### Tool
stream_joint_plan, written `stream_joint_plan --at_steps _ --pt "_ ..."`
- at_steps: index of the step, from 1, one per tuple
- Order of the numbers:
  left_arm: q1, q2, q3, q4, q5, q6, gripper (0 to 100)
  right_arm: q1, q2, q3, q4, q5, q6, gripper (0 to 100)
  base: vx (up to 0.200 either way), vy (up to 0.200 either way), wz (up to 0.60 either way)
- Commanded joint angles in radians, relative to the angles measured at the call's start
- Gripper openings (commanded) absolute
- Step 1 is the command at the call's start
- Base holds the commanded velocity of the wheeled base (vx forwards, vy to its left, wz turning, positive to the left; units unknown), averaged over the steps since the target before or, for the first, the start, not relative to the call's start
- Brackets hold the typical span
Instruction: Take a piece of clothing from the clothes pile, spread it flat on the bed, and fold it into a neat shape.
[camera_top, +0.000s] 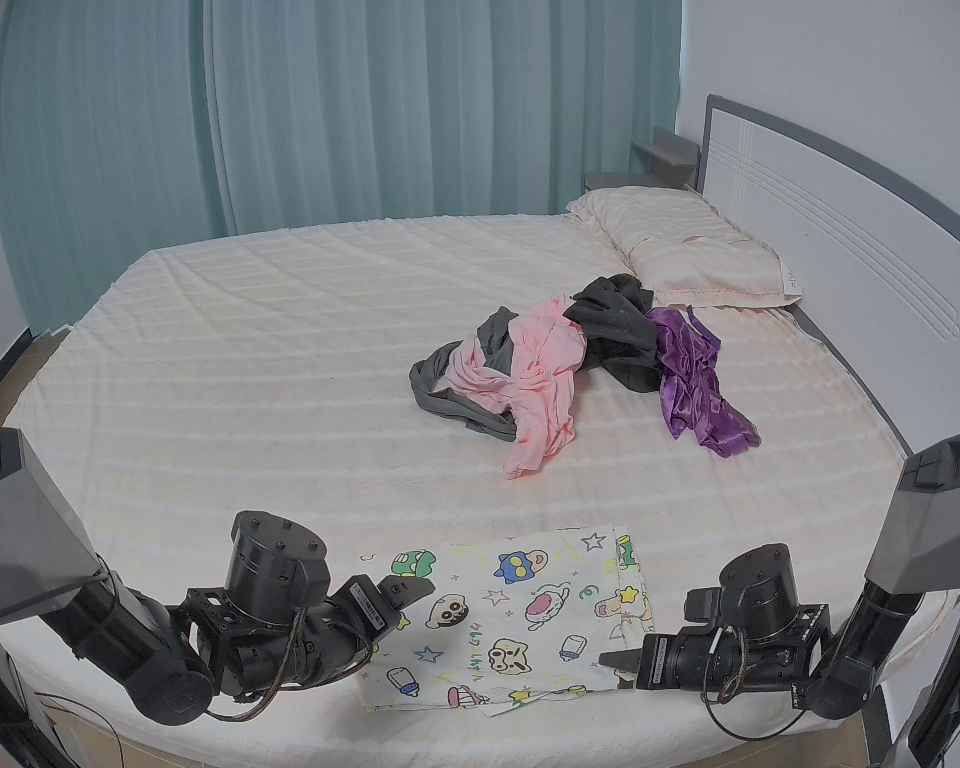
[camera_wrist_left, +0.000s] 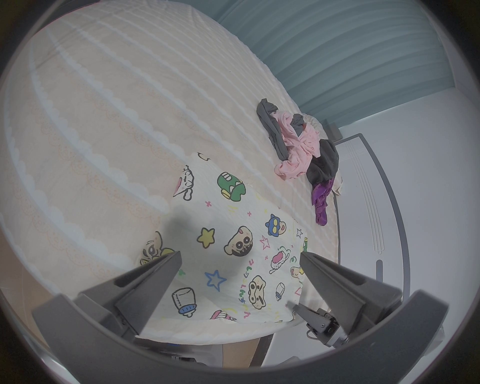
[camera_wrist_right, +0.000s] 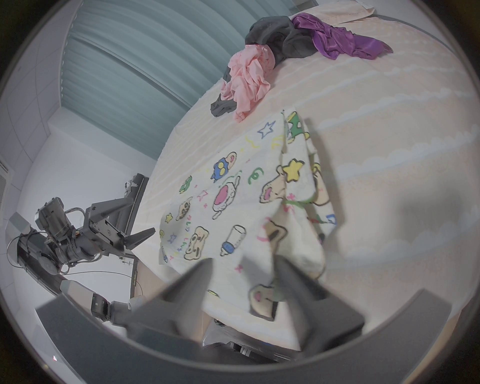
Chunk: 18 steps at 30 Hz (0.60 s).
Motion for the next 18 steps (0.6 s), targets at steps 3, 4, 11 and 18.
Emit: stream_joint_plan --at_steps 3,4,11,18 --pt "0.000 0.013 0.001 0.000 -0.001 0.000 100 -0.002 0.007 0.023 0.008 -0.003 -0.004 0 0.000 0.000 0.00" --pt "0.000 0.016 0.000 0.000 0.000 0.000 100 -0.002 0.005 0.024 0.008 -0.003 -0.006 0 0.000 0.000 0.00" --pt "-0.001 0.030 0.001 0.000 -0.001 0.000 100 -0.013 -0.015 0.066 0.026 -0.025 -0.073 0 0.000 0.000 0.00" --pt "-0.003 0.034 0.001 -0.002 -0.001 0.001 100 -0.013 0.001 0.072 0.025 -0.061 -0.121 0 0.000 0.000 0.00"
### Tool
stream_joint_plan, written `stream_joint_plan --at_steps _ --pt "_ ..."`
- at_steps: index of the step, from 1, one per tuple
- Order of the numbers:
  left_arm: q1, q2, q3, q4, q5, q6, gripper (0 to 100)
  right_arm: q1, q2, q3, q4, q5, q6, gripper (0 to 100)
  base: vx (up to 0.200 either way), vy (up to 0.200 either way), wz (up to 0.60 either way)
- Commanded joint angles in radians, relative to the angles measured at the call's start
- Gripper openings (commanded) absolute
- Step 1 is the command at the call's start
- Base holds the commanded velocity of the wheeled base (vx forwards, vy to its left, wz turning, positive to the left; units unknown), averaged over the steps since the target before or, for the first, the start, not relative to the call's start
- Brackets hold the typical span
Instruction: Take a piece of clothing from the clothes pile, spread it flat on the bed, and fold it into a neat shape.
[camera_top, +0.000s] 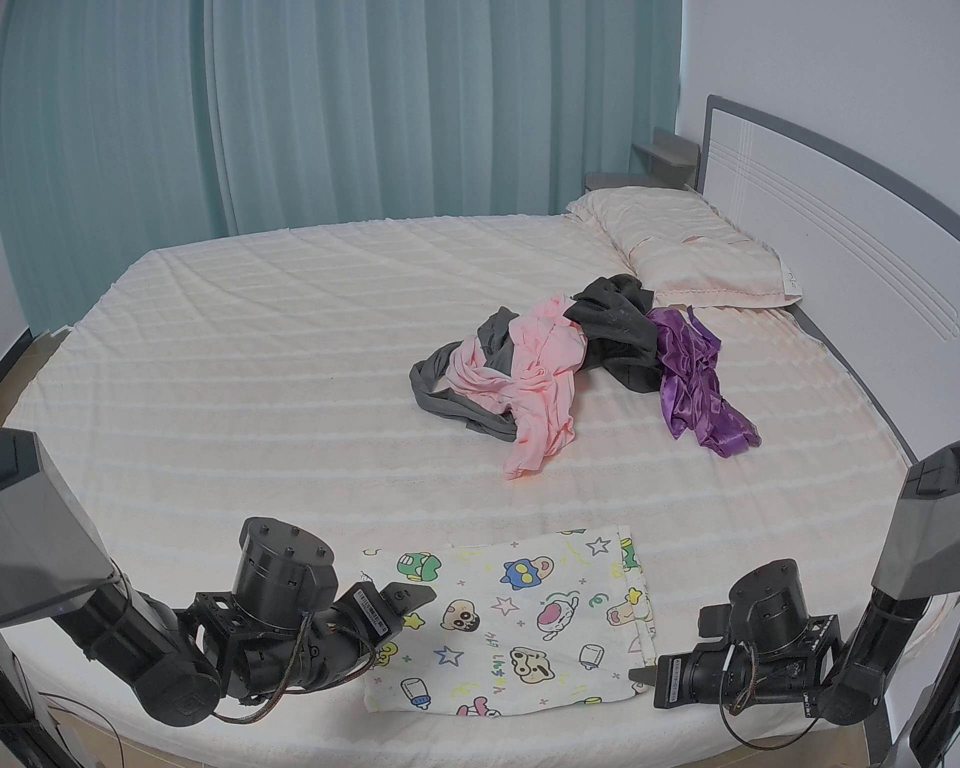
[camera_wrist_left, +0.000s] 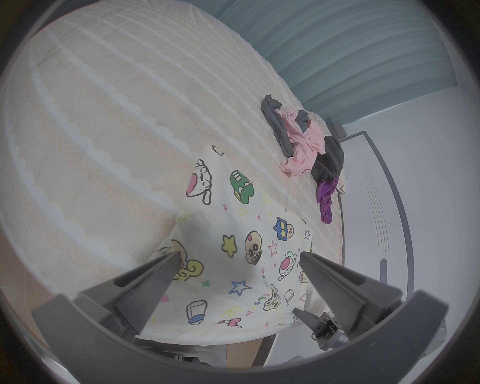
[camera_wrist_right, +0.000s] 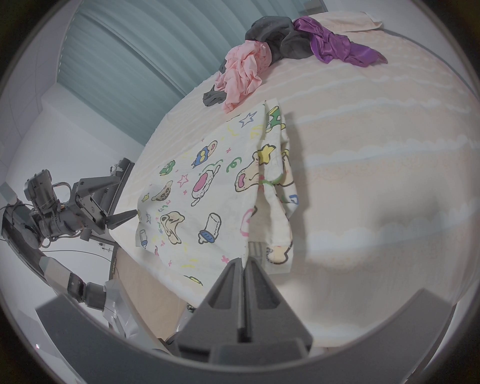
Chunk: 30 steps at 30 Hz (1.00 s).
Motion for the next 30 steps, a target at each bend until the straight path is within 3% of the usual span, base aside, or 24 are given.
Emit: stream_joint_plan --at_steps 1,2,11,16,20,27,30 --pt "-0.001 0.012 -0.001 -0.001 0.000 0.000 100 -0.001 0.019 0.005 0.000 -0.010 -0.005 0 0.000 0.000 0.00" --pt "-0.001 0.014 -0.001 -0.001 0.000 0.000 100 -0.001 0.022 0.005 0.000 -0.011 -0.007 100 0.000 0.000 0.00" --pt "0.005 0.001 0.002 -0.001 0.005 0.006 100 -0.012 -0.039 0.002 -0.014 -0.024 -0.013 100 0.000 0.000 0.00" --pt "0.045 -0.057 -0.001 -0.002 0.055 0.023 100 -0.087 -0.159 -0.009 -0.021 -0.057 -0.016 100 0.000 0.000 0.00" --pt "0.120 -0.218 0.005 -0.002 0.098 0.181 100 -0.184 -0.337 -0.024 -0.023 -0.096 -0.074 100 0.000 0.000 0.00" --pt "0.141 -0.456 0.027 0.007 0.201 0.293 100 -0.214 -0.541 0.014 -0.021 -0.151 -0.123 100 0.000 0.000 0.00" --pt "0.146 -0.578 0.085 0.001 0.328 0.417 100 -0.216 -0.665 0.054 -0.021 -0.197 -0.203 100 0.000 0.000 0.00"
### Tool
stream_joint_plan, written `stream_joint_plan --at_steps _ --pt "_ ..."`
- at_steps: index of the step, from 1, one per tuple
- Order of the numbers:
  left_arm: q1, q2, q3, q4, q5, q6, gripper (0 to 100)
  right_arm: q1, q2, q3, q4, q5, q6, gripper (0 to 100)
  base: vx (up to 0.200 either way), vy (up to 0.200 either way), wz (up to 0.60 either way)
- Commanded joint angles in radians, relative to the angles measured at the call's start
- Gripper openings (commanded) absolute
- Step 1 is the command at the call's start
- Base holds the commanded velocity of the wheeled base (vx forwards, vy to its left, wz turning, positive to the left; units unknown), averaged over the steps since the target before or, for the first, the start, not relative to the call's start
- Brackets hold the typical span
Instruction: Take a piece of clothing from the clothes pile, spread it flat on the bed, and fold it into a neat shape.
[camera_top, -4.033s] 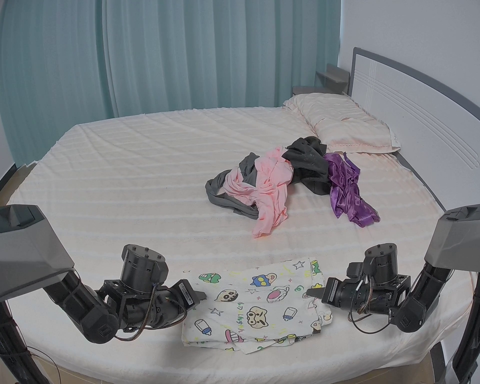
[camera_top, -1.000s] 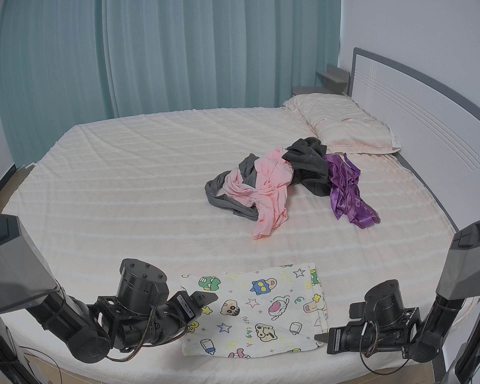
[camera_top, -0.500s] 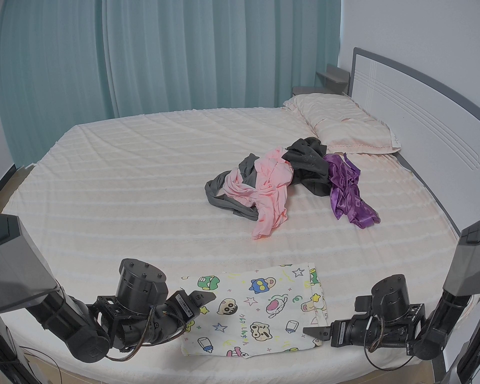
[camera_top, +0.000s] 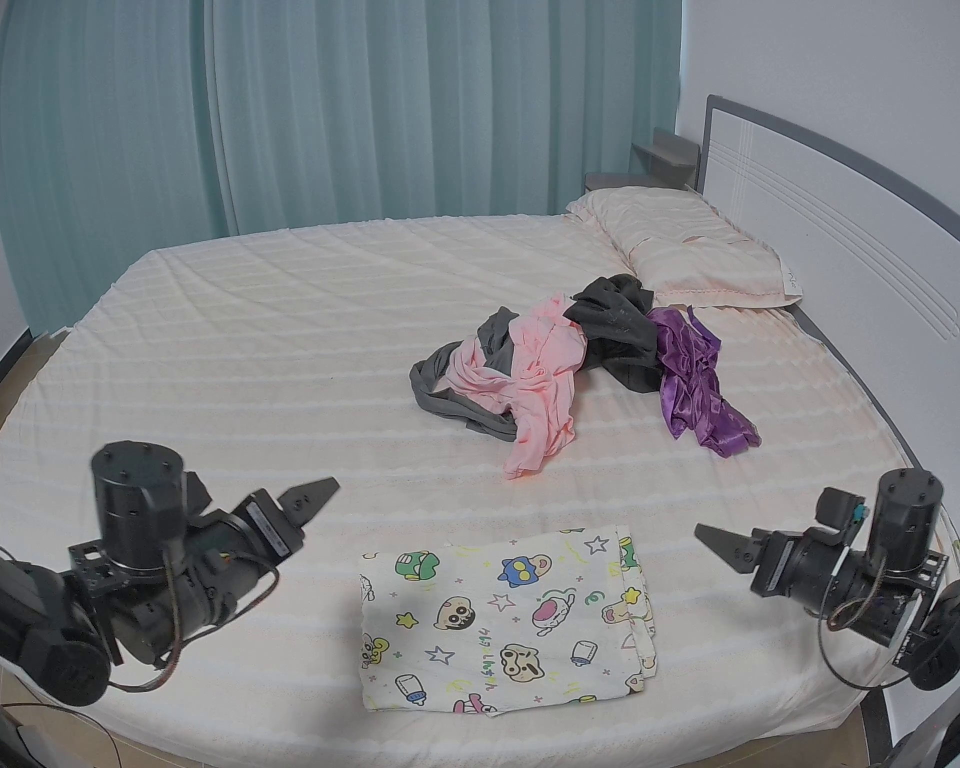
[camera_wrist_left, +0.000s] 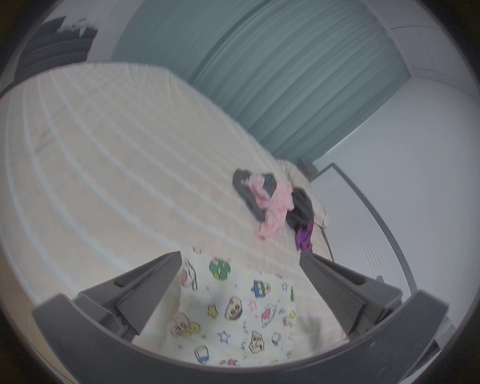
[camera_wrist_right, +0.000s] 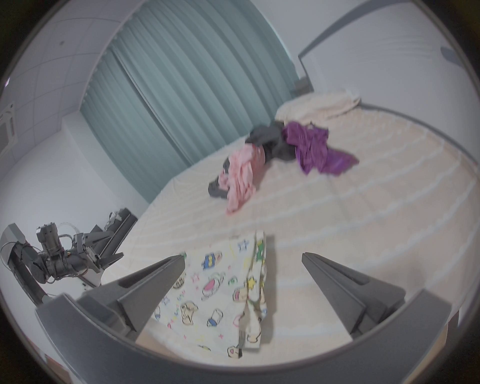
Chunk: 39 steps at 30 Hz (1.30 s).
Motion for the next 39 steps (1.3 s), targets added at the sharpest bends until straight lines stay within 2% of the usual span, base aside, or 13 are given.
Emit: stream_joint_plan --at_steps 1,4,8,9,10,14,17,21,24,27,30,34,39 --pt "0.027 -0.283 0.081 -0.003 0.159 0.170 100 -0.032 -0.284 0.059 -0.001 -0.065 -0.103 100 0.000 0.000 0.00" --pt "0.022 -0.395 0.131 0.001 0.234 0.262 100 -0.032 -0.383 0.098 0.009 -0.070 -0.163 100 0.000 0.000 0.00" --pt "0.019 -0.498 0.194 0.011 0.280 0.335 100 -0.032 -0.486 0.153 0.013 -0.070 -0.215 100 0.000 0.000 0.00" --pt "0.019 -0.553 0.245 0.014 0.344 0.403 100 -0.032 -0.569 0.170 0.042 -0.077 -0.230 100 0.000 0.000 0.00" --pt "0.019 -0.570 0.259 0.014 0.367 0.421 100 -0.033 -0.598 0.170 0.067 -0.082 -0.230 100 0.000 0.000 0.00" --pt "0.018 -0.655 0.300 0.014 0.462 0.487 100 -0.039 -0.791 0.170 0.262 -0.131 -0.260 100 0.000 0.000 0.00" --pt "0.018 -0.710 0.314 0.015 0.510 0.524 100 -0.043 -0.945 0.170 0.417 -0.134 -0.313 100 0.000 0.000 0.00" --pt "0.030 -0.799 0.355 0.015 0.590 0.642 100 -0.061 -1.201 0.168 0.696 -0.137 -0.398 100 0.000 0.000 0.00" --pt "0.076 -0.859 0.387 0.015 0.594 0.697 100 -0.105 -1.287 0.170 0.809 -0.142 -0.407 100 0.000 0.000 0.00" --pt "0.125 -0.912 0.390 0.035 0.594 0.711 100 -0.151 -1.351 0.170 0.897 -0.140 -0.407 100 0.000 0.000 0.00" --pt "0.142 -0.954 0.390 0.058 0.596 0.740 100 -0.182 -1.385 0.170 0.944 -0.140 -0.408 100 0.000 0.000 0.00" --pt "0.186 -1.078 0.390 0.162 0.594 0.829 100 -0.257 -1.468 0.167 1.052 -0.133 -0.444 100 0.000 0.000 0.00" --pt "0.269 -1.119 0.390 0.202 0.591 0.848 100 -0.340 -1.491 0.165 1.059 -0.139 -0.467 100 0.000 0.000 0.00"
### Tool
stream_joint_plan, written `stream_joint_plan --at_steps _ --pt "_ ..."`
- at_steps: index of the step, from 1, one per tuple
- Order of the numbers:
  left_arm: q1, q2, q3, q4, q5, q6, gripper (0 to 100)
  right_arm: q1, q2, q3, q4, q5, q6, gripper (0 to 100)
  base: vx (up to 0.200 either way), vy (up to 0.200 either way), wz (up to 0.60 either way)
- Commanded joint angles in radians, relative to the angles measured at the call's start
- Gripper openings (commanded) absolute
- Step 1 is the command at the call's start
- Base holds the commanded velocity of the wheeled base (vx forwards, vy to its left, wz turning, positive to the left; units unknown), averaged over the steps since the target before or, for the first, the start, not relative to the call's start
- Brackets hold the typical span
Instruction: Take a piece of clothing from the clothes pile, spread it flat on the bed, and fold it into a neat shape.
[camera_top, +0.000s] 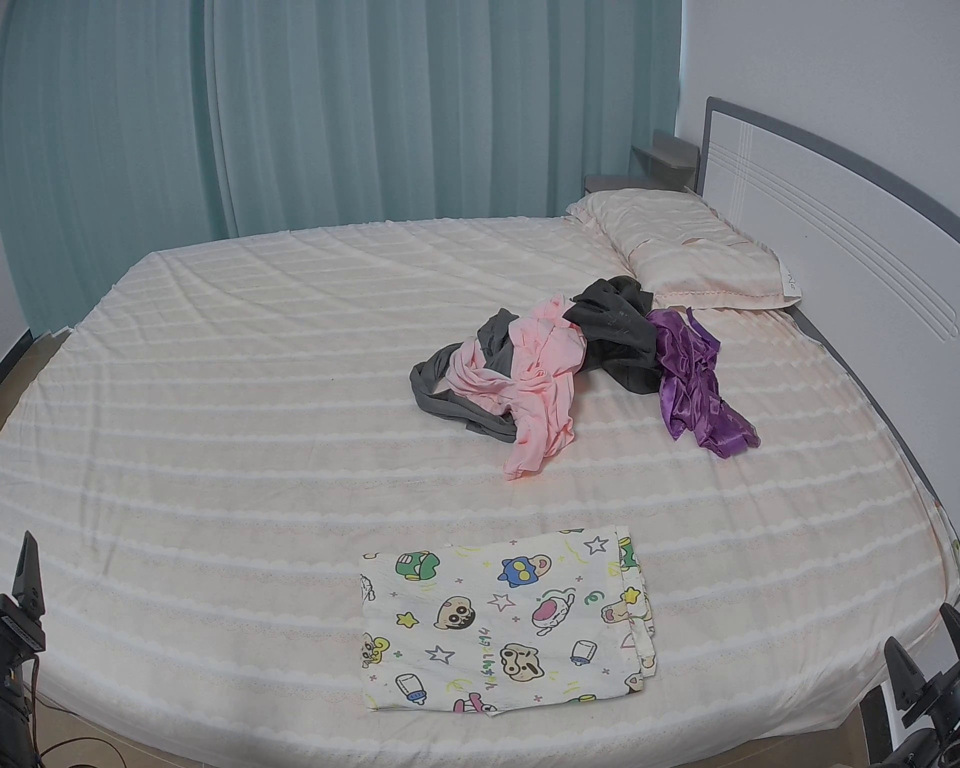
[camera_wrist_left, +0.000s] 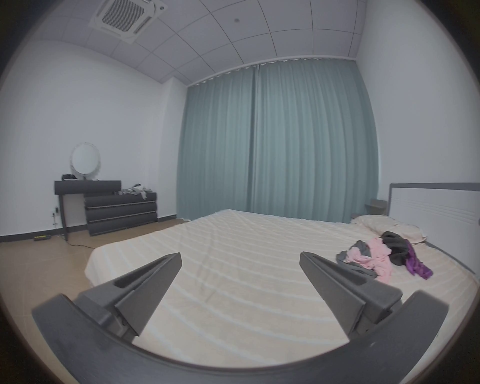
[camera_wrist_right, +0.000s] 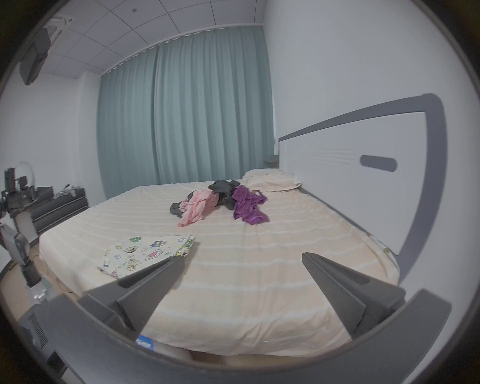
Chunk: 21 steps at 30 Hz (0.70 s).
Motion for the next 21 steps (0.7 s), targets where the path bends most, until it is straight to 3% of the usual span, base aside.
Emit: stream_joint_plan --at_steps 1,4,8,12,14,16,17,18,21 --pt "0.082 -0.103 0.018 0.027 0.000 0.021 100 -0.084 -0.090 0.013 0.017 -0.002 -0.025 100 0.000 0.000 0.00" --pt "0.159 -0.131 0.018 0.034 -0.004 0.042 100 -0.155 -0.119 0.013 0.017 0.007 -0.081 100 0.000 0.000 0.00" --pt "0.222 -0.186 0.018 0.046 -0.023 0.076 100 -0.161 -0.179 0.013 0.015 0.018 -0.135 100 0.000 0.000 0.00" --pt "0.334 -0.249 0.017 0.106 -0.081 0.113 100 -0.176 -0.227 0.017 0.002 0.113 -0.155 100 0.000 0.000 0.00" --pt "0.389 -0.258 0.017 0.123 -0.101 0.116 100 -0.176 -0.227 0.017 0.000 0.126 -0.149 100 0.000 0.000 0.00" --pt "0.477 -0.278 0.017 0.127 -0.165 0.134 100 -0.176 -0.227 0.017 0.000 0.132 -0.150 100 0.000 0.000 0.00" --pt "0.477 -0.278 0.017 0.127 -0.165 0.134 100 -0.176 -0.227 0.017 0.000 0.132 -0.150 100 0.000 0.000 0.00" --pt "0.507 -0.324 0.017 0.129 -0.256 0.174 100 -0.176 -0.227 0.017 0.000 0.133 -0.158 100 0.000 0.000 0.00" --pt "0.510 -0.406 0.018 0.178 -0.406 0.200 100 -0.176 -0.227 0.017 0.000 0.136 -0.163 100 0.000 0.000 0.00"
